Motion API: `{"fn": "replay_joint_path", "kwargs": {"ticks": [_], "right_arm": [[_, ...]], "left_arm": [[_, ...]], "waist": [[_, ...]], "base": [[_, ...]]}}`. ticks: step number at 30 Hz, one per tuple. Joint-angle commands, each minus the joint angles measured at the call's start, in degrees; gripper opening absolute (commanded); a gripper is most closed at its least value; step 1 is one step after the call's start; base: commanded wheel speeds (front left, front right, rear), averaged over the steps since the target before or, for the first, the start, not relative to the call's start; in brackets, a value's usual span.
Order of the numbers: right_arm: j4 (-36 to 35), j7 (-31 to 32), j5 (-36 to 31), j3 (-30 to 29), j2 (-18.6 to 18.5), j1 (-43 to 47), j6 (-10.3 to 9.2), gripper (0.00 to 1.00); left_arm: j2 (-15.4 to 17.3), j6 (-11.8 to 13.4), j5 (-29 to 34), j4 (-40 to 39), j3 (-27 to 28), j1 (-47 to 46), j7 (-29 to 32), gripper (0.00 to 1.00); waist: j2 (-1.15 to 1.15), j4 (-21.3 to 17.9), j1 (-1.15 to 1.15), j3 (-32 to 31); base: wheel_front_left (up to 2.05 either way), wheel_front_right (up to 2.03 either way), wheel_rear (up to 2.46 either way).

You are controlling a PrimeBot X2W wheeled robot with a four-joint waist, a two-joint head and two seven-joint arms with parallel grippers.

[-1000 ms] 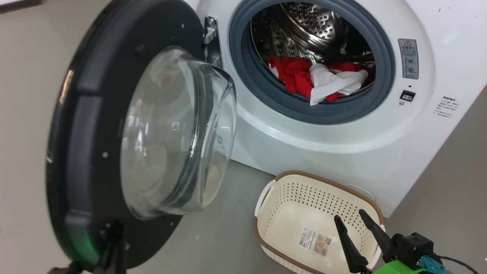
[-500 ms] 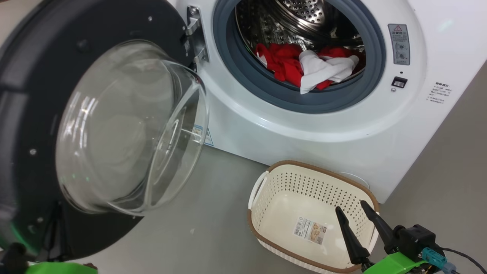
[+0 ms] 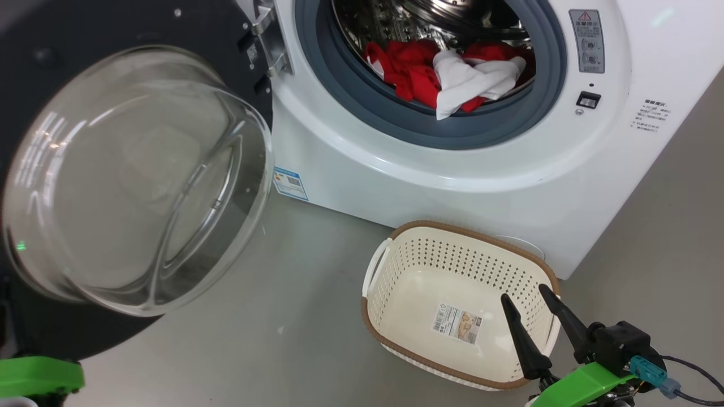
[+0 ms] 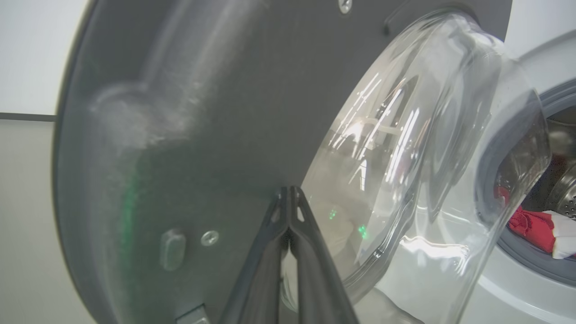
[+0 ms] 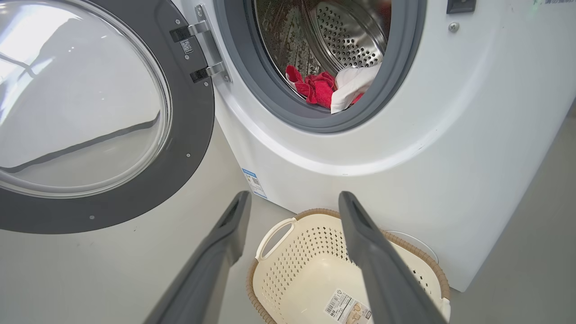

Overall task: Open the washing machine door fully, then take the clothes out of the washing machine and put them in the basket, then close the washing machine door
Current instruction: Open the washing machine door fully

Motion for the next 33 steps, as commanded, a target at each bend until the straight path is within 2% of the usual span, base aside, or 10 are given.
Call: {"fn": "replay_joint_path", "kwargs": {"ticks": [1, 10, 12, 17, 33], "right_arm": [[-1.4, -0.5, -0.6, 1.1, -0.5, -2.1, 0.36, 1.00], [-1.5, -0.5, -1.2, 1.1, -0.6, -2.9, 0.36, 1.00], [-1.4, -0.5, -1.2, 1.2, -0.6, -3.1, 0.36, 1.00], [-1.4, -0.5, -1.1, 1.2, -0.5, -3.2, 0.36, 1.00], [-1.2, -0.5, -0.6, 1.0, -0.1, -2.6, 0.36, 1.00]], "left_arm": [[3.5, 0.1, 0.7, -0.2, 3.2, -3.1, -0.3, 0.00], [5.8, 0.1, 1.9, 4.6, 8.4, -8.3, -0.3, 0.00], [7.2, 0.1, 2.0, 6.9, 9.6, -10.2, -0.3, 0.00], [8.4, 0.1, 2.6, 9.3, 9.9, -11.5, -0.3, 0.00], [7.2, 0.1, 2.8, 8.6, 8.2, -8.6, -0.3, 0.00]], "waist": [[0.00, -0.4, 0.00, 0.8], [0.00, -1.0, 0.00, 2.8], [0.00, -1.3, 0.00, 3.1], [0.00, -1.7, 0.00, 3.0], [0.00, -1.8, 0.00, 0.3]], "base": [[0.00, 0.00, 0.00], [0.00, 0.00, 0.00], [0.00, 0.00, 0.00], [0.00, 0.00, 0.00], [0.00, 0.00, 0.00]]}}
